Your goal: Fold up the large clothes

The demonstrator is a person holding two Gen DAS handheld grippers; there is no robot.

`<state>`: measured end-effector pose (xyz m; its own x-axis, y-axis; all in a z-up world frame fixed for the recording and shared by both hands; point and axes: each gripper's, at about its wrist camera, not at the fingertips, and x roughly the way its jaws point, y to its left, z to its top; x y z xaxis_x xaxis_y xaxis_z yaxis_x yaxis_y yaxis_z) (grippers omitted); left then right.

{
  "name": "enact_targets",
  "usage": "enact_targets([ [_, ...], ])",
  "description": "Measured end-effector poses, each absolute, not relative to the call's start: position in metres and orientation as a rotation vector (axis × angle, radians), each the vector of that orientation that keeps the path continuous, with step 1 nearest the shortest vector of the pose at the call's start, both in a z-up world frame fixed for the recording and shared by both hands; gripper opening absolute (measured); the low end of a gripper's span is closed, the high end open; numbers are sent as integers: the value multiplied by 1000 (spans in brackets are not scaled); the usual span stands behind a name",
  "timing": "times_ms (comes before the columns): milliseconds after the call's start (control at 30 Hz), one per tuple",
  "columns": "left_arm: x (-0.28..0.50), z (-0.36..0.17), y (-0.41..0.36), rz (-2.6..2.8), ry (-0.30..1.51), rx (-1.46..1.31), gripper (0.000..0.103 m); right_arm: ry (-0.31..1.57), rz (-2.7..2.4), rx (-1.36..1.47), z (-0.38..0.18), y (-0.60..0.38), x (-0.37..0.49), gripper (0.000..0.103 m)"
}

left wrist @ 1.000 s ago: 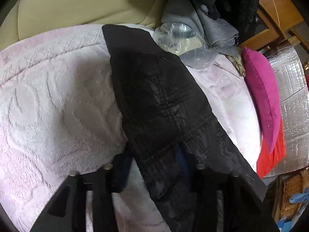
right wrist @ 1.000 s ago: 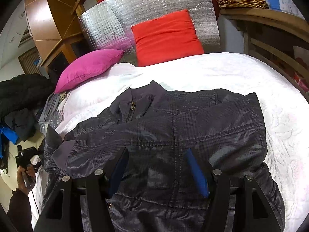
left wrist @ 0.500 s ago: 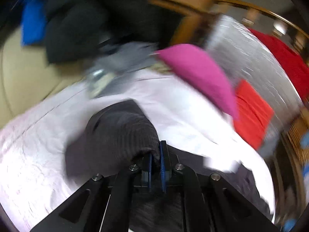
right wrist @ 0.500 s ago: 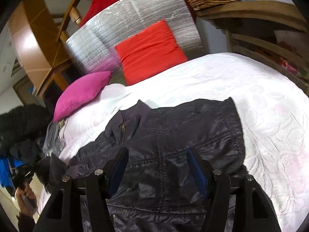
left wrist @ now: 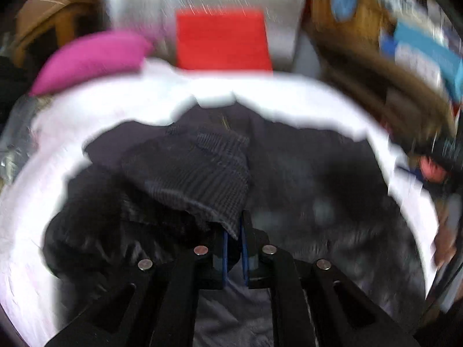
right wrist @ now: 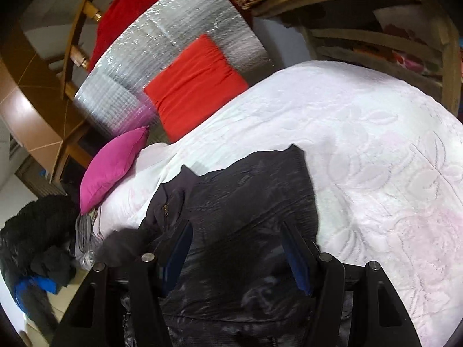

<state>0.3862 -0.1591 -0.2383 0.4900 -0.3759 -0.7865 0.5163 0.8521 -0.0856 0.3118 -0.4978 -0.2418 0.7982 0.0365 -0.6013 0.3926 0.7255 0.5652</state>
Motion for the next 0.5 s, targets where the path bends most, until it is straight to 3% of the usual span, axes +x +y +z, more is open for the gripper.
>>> enact_targets([
  [100, 380, -249, -156, -552, 975, 183, 28, 673, -187, 775, -250, -504, 316, 67],
  [167, 368, -237, -138, -603, 963, 131, 62, 690, -167, 784, -252, -502, 318, 69],
  [233, 357, -217, -117, -637, 909, 81, 74, 695, -137, 773, -251, -496, 321, 73],
  [400, 354, -168, -42, -584, 716, -31, 79, 713, -33, 664, -243, -459, 330, 74],
  [500, 382, -167, 17, -371, 690, -97, 81, 741, 47, 510, -234, -414, 335, 74],
])
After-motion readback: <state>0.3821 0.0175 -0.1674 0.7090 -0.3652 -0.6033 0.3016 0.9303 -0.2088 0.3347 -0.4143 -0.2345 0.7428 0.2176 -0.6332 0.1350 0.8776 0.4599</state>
